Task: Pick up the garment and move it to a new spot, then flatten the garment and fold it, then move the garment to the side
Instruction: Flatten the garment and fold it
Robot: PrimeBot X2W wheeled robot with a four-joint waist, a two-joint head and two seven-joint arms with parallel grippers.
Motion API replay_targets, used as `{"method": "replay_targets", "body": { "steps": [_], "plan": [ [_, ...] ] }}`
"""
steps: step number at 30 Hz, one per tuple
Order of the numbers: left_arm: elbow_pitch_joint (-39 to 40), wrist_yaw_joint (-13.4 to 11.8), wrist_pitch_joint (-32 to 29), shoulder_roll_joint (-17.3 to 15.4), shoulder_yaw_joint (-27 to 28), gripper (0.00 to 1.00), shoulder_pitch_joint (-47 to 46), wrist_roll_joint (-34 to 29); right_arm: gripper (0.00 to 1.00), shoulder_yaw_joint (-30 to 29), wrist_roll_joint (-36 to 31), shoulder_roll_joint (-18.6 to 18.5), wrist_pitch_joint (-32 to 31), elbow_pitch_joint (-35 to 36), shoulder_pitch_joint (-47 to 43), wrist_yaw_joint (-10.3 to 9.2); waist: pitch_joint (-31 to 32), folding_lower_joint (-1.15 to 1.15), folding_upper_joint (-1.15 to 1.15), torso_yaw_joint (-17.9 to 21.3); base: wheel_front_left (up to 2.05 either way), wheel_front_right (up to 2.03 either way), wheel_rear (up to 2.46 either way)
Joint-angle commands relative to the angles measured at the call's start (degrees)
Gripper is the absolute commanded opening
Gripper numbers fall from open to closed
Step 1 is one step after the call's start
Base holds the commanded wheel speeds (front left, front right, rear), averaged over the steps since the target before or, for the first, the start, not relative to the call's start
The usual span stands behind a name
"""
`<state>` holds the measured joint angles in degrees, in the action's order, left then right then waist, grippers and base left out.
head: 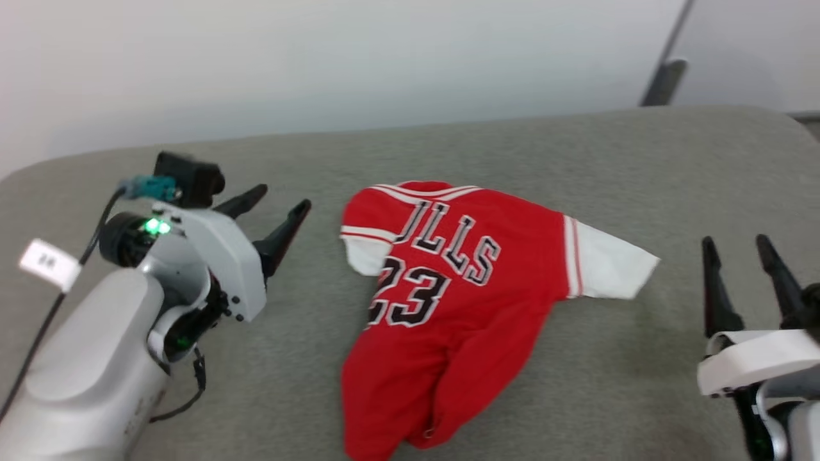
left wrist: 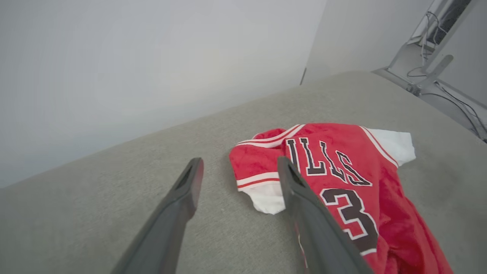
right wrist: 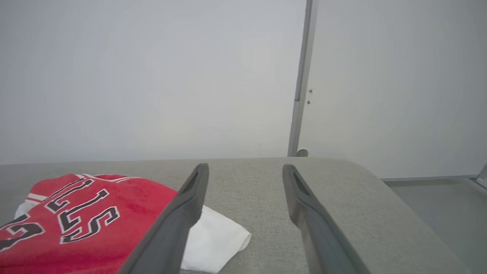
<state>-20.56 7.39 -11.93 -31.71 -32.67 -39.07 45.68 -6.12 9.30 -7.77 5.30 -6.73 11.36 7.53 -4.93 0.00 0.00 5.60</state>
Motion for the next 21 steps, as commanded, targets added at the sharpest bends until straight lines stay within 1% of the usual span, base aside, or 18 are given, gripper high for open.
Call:
{"method": "replay_targets", "body": {
  "steps": [1,2,3,5,7,11,15,21],
  "plan": [
    [-0.2,0.1,-0.57,-0.26,-0.4,1.0,-0.56,0.65,1.0,0.18,-0.22,0.39,0.31,-0.03,-0.08,-0.08,-1.12,0.0,0.0,4.29,0.0,0.0,0.0],
    [-0.38,0.09,-1.9,-0.67,-1.26,1.0,-1.23,1.42,1.0,0.73,-0.06,0.71,0.46,-0.16,0.22,-0.08,-1.48,0.0,0.0,5.34,0.0,0.0,0.0],
    [-1.12,0.11,-4.45,-0.67,-2.94,1.0,-2.73,3.35,1.0,1.24,0.17,1.14,0.84,-0.38,0.71,-0.08,-2.13,0.0,0.0,6.95,0.0,0.0,0.0],
    [-2.23,0.11,-6.4,-1.02,-4.6,1.0,-4.32,4.05,1.0,1.65,0.57,1.51,1.0,-1.07,1.07,-0.08,-2.81,0.0,0.0,8.36,0.0,0.0,0.0],
    [-3.31,0.11,-7.37,-0.9,-5.19,1.0,-4.89,4.76,1.0,1.83,0.66,1.64,1.17,-1.23,1.17,-0.08,-3.14,0.0,0.0,8.94,0.0,0.0,0.0],
    [-9.01,0.11,-11.82,-0.07,-7.5,1.0,-6.98,6.15,1.0,2.23,0.92,2.0,1.89,-1.81,2.07,-0.08,-4.33,0.0,0.0,11.03,0.0,0.0,0.0],
    [-14.8,0.11,-15.04,0.43,-10.06,1.0,-8.15,5.63,1.0,2.54,1.15,2.19,2.48,-2.18,2.55,-0.08,-5.54,0.0,0.0,12.36,0.0,0.0,0.0],
    [-22.38,0.12,-14.59,1.15,-12.75,1.0,-9.78,3.33,1.0,3.46,1.0,2.55,4.34,-1.63,3.55,-0.08,-7.13,0.0,0.0,13.46,0.0,0.0,0.0]
  ]
}}
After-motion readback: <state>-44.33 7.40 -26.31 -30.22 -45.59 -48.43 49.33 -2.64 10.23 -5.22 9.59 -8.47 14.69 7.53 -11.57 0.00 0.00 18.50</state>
